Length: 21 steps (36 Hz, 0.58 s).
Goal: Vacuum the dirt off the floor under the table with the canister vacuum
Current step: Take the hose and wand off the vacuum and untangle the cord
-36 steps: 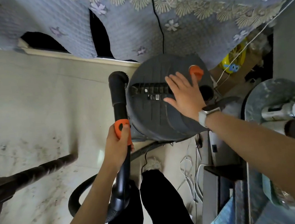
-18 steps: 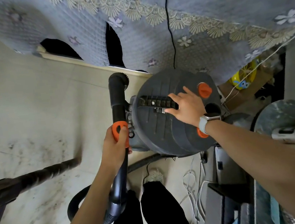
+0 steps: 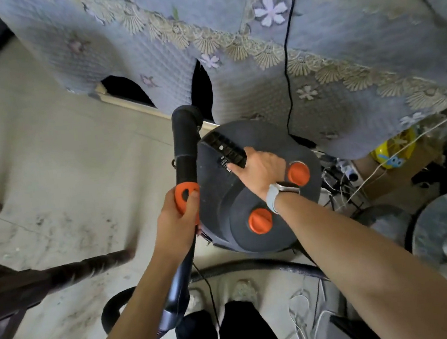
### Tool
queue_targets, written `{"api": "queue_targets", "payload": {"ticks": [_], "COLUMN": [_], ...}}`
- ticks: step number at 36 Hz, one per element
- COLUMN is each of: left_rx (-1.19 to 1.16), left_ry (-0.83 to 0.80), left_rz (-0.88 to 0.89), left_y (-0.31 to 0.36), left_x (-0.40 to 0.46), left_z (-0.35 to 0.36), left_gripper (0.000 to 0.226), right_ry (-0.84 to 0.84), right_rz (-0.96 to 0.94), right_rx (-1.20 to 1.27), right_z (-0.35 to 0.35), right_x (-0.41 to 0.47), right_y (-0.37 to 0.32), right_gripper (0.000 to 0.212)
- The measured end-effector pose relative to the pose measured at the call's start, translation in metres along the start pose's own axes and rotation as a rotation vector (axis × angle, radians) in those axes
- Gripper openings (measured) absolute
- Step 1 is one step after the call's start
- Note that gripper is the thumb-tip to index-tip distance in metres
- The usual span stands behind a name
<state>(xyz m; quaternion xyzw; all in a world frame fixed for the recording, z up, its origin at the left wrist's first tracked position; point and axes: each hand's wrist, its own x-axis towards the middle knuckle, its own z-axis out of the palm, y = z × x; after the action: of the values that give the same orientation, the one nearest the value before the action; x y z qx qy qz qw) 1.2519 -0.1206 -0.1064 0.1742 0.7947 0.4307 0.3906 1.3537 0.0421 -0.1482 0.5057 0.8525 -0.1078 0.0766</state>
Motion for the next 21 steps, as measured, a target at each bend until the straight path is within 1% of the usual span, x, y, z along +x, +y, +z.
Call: {"api": "queue_targets", "payload": {"ticks": [1, 3, 5, 7, 10, 13, 16, 21], "left_rx": [0.000, 0.002, 0.012, 0.025, 0.089, 0.136, 0.130, 0.122], "left_ry": [0.004, 0.016, 0.027, 0.025, 0.009, -0.008, -0.001, 0.039], "left_rz": [0.007, 0.006, 0.004, 0.014, 0.047, 0.077, 0.070, 0.021], "left_y": [0.000, -0.002, -0.006, -0.010, -0.015, -0.016, -0.016, -0.020], "left_x": [0.001, 0.001, 0.001, -0.001, -0.006, -0.011, -0.010, -0.005], "left_z": [-0.002, -0.006, -0.008, -0.009, -0.007, -0.004, 0.000, 0.003], "left_gripper": [0.020, 0.021, 0.024, 0.025, 0.021, 0.019, 0.021, 0.029], "right_ry": [-0.018, -0.076, -0.171, -0.238, -0.221, -0.230, -0.199, -0.149], "right_rz": [-0.039, -0.200, -0.354, -0.409, -0.469, -0.427, -0.339, -0.277], "right_rx": [0.041, 0.109, 0.099, 0.041, -0.052, -0.088, -0.008, 0.042], "right_z": [-0.003, -0.009, -0.015, -0.017, -0.011, -0.006, -0.003, 0.004], "right_x": [0.003, 0.007, 0.009, 0.011, 0.015, 0.017, 0.013, 0.001], "right_y": [0.000, 0.011, 0.033, 0.057, 0.074, 0.071, 0.071, 0.071], "right_gripper": [0.053, 0.063, 0.074, 0.084, 0.091, 0.089, 0.086, 0.083]}}
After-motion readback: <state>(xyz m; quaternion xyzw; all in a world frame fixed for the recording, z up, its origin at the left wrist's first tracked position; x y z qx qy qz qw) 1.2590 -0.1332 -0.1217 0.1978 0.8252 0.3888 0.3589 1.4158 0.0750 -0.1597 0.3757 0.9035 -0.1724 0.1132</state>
